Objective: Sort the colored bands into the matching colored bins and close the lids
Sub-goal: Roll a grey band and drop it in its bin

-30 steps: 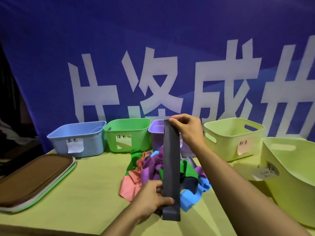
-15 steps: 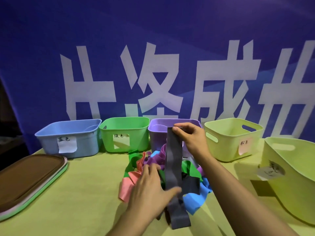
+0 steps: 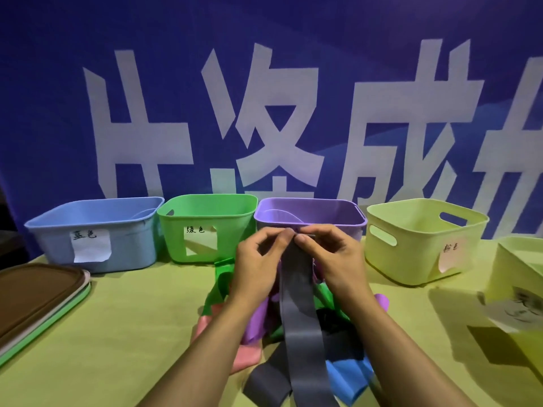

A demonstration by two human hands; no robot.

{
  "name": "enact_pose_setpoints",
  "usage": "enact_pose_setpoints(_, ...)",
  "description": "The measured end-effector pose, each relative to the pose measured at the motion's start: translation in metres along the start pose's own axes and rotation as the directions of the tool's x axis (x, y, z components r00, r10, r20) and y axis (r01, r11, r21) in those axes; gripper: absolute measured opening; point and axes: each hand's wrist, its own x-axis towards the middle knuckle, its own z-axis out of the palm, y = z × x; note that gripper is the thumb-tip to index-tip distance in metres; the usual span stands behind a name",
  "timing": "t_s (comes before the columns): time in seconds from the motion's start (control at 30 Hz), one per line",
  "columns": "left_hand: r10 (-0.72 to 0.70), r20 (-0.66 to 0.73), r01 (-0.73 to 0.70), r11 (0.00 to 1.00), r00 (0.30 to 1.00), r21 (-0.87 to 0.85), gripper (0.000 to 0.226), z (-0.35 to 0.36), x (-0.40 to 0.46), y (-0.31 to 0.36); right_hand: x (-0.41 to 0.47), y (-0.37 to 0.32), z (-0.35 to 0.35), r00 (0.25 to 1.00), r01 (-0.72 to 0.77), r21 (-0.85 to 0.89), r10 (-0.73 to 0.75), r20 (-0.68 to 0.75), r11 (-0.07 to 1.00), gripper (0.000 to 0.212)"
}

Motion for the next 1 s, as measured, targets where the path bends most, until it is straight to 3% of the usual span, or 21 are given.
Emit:
enact_pose_setpoints(0.13,-0.019,0.002,0.019,1.0,1.0,-0.023,0.01,-0.001,0.002,-0.001,0.001,0.004,-0.001,0.999,-0.036,0.027,0.035,0.021,0.999,0.007)
enact_pose_setpoints(0.4,-0.04,-0.008,0.04,0.999,0.999,-0.003,0.009,-0.004,-0.002,-0.011,-0.002,0.01,-0.006,0.99,-0.138,-0.074,0.141,0.03,0.988,0.023)
enact_pose_setpoints(0.57,-0.012,-0.006,0.012,0.998,1.0,-0.06,0.015,-0.005,-0.004,-0.009,-0.007,0.009,-0.006,0.991,-0.118,-0.105,0.124,0.051,0.987,0.031)
enact_pose_setpoints(0.73,-0.006,0.015,0.008,0.993,1.0,-0.119,0.017,-0.005,-0.006,-0.009,-0.006,0.014,-0.008,0.996,-0.083,-0.12,0.087,0.031,0.989,0.016)
enact_pose_setpoints(1.0,-0.009,0.056,0.017,0.988,0.998,-0.153,0.025,-0.01,-0.007,-0.012,-0.008,0.015,-0.009,0.997,0.012,-0.154,0.0,0.077,0.988,0.017)
